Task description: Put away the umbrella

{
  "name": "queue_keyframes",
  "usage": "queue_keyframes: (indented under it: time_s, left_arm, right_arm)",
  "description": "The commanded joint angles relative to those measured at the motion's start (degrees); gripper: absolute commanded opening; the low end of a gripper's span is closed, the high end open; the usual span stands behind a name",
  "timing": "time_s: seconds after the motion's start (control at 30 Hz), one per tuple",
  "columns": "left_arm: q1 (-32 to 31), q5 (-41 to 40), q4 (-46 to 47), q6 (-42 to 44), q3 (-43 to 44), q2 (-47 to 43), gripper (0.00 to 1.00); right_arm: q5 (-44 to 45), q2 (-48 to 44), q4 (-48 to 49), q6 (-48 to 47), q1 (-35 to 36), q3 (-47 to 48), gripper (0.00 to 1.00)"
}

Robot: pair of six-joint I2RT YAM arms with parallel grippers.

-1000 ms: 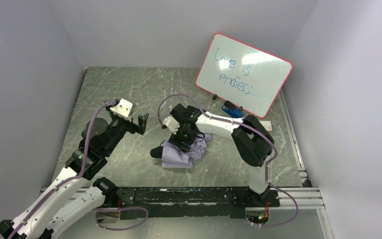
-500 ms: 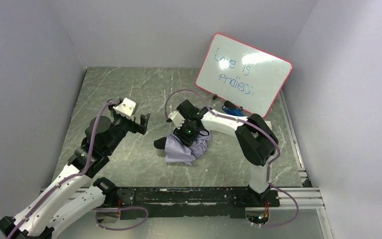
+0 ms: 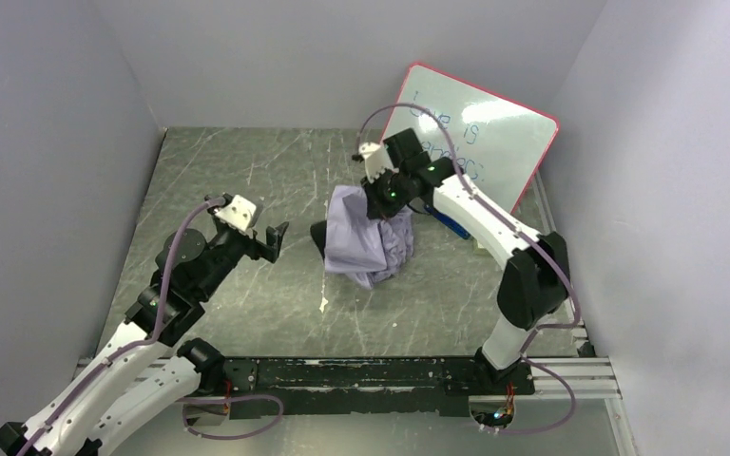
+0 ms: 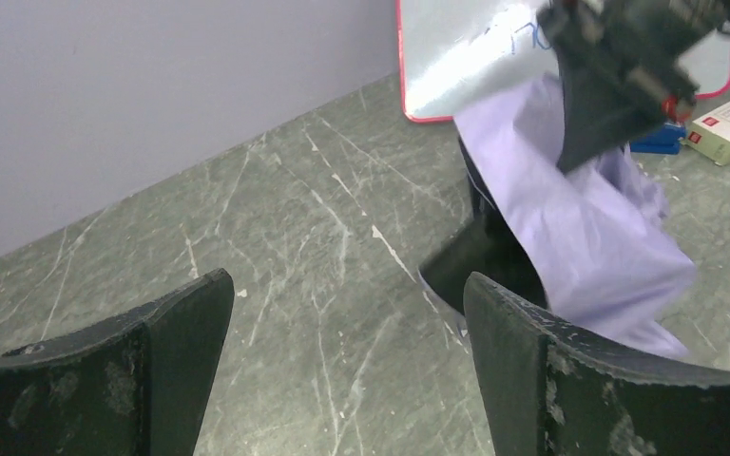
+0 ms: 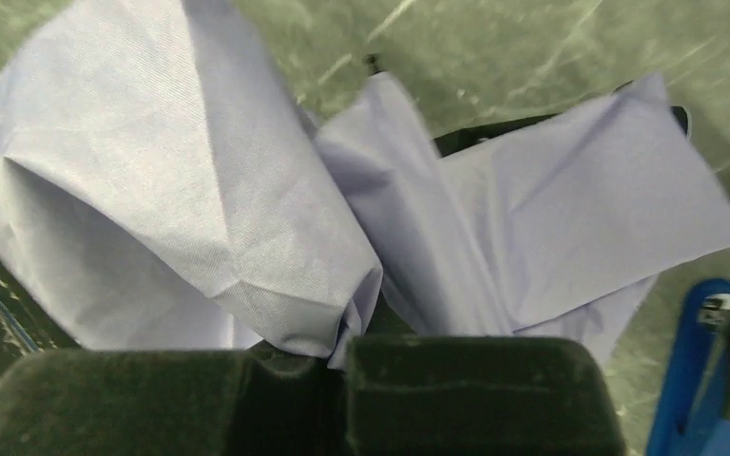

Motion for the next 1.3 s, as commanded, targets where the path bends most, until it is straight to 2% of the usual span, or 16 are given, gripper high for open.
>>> queue_keyframes:
  time_s: [0.0, 0.3, 0.47, 0.5, 0.53, 0.6, 0.63, 0.67, 0.77, 0.97, 1.1, 1.27]
  left_arm:
    - [0.38, 5.26, 2.25, 0.84, -0.94, -1.26, 0.94]
    - [0.38, 8.87, 1.79, 1.20, -1.21, -0.88, 0.93]
    - [0.38, 9.11, 1.63, 1.32, -0.88, -0.85, 0.93]
    - [0.38, 9.07, 1.43, 1.37, -0.72, -0.77, 0.93]
    - [0.38, 8.96, 1.33, 1.45, -0.62, -0.73, 0.93]
    - [0.38, 8.66, 1.17, 1.46, -0.72, -0.72, 0.93]
    - [0.38, 8.45, 1.05, 1.46, -0.76, -0.73, 0.93]
    - [0.38, 8.32, 0.91, 1.46, -0.79, -0.70, 0.93]
    - [0.40, 7.99, 0.49, 1.46, -0.77, -0.74, 0.93]
    - [0.38, 7.95, 1.16, 1.34, -1.12, -0.14, 0.93]
    - [0.37, 7.95, 1.51, 0.78, -1.25, 0.22, 0.93]
    - [0.38, 5.91, 0.58, 0.84, -0.87, -0.05, 0.93]
  right_arm:
    - [-3.17, -4.10, -3.10, 1.51, -1.38, 5.47, 0.00]
    - [-2.52, -5.27, -8.35, 1.88, -1.64, 13.10, 0.00]
    - [-6.30, -4.01, -11.25, 0.82, -0.58, 10.99, 0.00]
    - [-6.78, -3.84, -11.30, 0.66, 0.12, 10.10, 0.03]
    - [-6.40, -3.56, -11.44, 0.41, 1.01, 9.09, 0.12]
    - [-2.94, -2.89, -11.23, 0.29, 2.73, 6.22, 0.51]
    - [-0.47, -2.82, -10.47, 0.56, 3.15, 4.65, 0.65]
    - [1.62, -3.10, -9.47, 0.77, 3.24, 3.29, 0.76]
    - [6.19, -6.08, -5.22, 1.06, 3.25, 0.18, 0.97]
    - [6.95, -11.51, 0.34, -1.39, 4.09, -5.21, 1.00]
    - [2.90, -8.91, 4.14, -1.58, 4.85, -8.11, 1.00]
    - [3.64, -2.20, 4.69, -2.49, 9.30, -6.27, 1.00]
